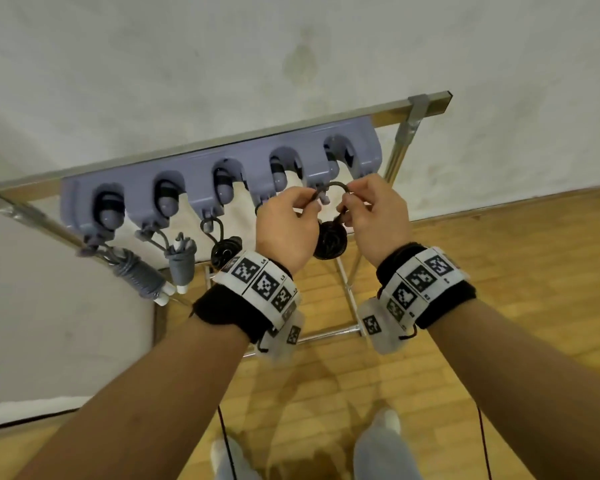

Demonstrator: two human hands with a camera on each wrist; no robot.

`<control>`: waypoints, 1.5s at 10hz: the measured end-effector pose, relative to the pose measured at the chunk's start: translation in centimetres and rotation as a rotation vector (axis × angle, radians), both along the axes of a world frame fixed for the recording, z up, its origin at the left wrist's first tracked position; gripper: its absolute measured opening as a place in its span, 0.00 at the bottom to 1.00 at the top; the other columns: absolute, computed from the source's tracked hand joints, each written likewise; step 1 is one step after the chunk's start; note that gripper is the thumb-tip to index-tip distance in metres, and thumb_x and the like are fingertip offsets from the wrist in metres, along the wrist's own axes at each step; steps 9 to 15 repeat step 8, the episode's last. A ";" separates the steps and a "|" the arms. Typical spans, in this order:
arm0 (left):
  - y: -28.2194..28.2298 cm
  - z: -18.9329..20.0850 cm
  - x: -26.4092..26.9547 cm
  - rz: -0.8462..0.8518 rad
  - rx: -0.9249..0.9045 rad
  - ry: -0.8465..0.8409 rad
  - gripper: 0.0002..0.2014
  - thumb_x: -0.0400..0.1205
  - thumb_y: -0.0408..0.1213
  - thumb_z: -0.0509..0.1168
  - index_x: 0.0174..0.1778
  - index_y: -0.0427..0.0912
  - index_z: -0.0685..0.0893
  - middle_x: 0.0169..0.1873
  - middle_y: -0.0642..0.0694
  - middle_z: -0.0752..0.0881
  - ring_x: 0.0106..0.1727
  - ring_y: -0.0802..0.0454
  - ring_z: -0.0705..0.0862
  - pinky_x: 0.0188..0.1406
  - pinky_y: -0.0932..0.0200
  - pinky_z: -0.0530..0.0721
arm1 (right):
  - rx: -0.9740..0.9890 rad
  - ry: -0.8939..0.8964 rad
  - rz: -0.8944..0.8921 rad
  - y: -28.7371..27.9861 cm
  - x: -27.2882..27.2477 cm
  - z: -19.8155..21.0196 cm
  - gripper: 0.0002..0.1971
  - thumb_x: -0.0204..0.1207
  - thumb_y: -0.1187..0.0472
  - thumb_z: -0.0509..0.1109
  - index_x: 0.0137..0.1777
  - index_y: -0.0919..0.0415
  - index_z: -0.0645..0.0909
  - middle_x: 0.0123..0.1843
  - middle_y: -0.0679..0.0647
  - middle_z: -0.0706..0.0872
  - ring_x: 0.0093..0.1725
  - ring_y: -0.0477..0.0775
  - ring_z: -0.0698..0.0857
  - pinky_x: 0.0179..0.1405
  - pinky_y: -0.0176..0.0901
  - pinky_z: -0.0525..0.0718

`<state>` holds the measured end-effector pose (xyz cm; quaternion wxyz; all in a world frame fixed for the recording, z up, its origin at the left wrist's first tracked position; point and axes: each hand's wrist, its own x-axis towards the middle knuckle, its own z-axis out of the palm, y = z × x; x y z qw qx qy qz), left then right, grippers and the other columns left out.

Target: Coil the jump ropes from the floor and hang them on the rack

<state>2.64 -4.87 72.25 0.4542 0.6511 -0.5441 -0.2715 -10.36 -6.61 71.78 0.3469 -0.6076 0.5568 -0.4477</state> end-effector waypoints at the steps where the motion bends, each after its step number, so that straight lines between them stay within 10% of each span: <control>1: -0.6 0.3 0.0 0.047 0.118 0.081 0.05 0.81 0.33 0.66 0.47 0.44 0.86 0.44 0.49 0.89 0.46 0.49 0.88 0.52 0.46 0.87 | 0.035 0.072 0.034 -1.3 0.4 0.2 0.14 0.79 0.64 0.63 0.38 0.42 0.70 0.38 0.45 0.84 0.41 0.51 0.86 0.42 0.43 0.84; 3: -1.3 -1.1 -1.0 0.175 0.215 -0.041 0.06 0.82 0.34 0.64 0.51 0.45 0.85 0.43 0.55 0.84 0.51 0.53 0.83 0.49 0.64 0.74 | 0.152 0.166 0.084 -2.9 1.0 -0.9 0.06 0.78 0.66 0.62 0.45 0.54 0.73 0.44 0.56 0.87 0.46 0.58 0.86 0.46 0.47 0.83; 15: 0.4 0.5 0.0 0.166 0.187 -0.123 0.12 0.83 0.39 0.61 0.61 0.44 0.82 0.55 0.49 0.88 0.53 0.50 0.85 0.55 0.57 0.81 | 0.131 0.229 0.008 -1.9 0.5 -0.1 0.07 0.79 0.63 0.64 0.52 0.57 0.82 0.50 0.53 0.87 0.46 0.52 0.84 0.46 0.39 0.77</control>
